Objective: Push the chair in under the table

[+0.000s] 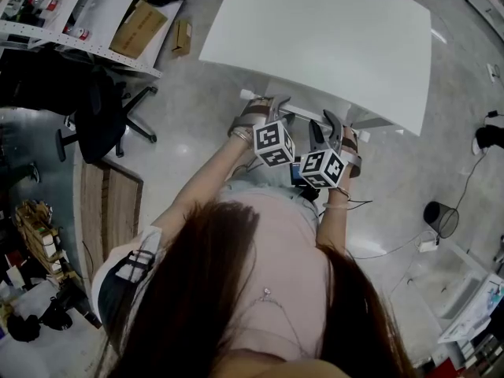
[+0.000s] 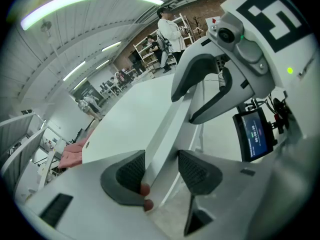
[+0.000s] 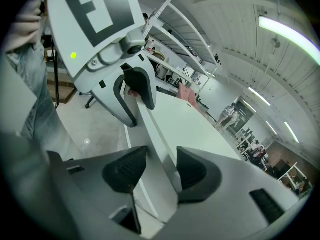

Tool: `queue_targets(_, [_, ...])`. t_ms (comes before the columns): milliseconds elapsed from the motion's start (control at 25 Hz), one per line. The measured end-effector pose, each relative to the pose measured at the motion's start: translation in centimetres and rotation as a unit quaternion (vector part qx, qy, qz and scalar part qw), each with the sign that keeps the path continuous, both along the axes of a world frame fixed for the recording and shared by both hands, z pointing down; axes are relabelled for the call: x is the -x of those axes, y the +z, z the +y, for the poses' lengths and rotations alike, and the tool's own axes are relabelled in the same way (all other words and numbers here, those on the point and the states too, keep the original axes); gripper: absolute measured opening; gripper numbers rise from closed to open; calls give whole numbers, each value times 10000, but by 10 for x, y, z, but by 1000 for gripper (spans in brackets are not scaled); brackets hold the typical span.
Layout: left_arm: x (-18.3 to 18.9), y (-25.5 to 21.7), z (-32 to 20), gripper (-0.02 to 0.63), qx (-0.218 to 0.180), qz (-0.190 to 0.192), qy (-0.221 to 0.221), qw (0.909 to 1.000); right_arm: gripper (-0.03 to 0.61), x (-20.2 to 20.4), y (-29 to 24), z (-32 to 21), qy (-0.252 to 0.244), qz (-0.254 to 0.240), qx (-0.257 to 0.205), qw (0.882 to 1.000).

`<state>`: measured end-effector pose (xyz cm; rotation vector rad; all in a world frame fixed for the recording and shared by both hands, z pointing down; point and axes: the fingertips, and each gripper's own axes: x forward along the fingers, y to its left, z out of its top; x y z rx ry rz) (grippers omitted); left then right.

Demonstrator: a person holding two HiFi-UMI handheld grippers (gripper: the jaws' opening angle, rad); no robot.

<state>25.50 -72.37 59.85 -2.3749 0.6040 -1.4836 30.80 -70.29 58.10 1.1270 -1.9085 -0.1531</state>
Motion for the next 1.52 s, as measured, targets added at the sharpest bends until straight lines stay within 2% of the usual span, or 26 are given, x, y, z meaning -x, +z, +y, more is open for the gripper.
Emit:
queue_targets(640, [-22, -1, -57, 210, -43, 17, 29, 10000, 202, -23, 0, -56, 39, 21, -60, 10000])
queue_targets(1520, [-34, 1, -64, 206, -178, 156, 51, 9997, 202, -35, 3, -67, -159, -25, 3, 9999])
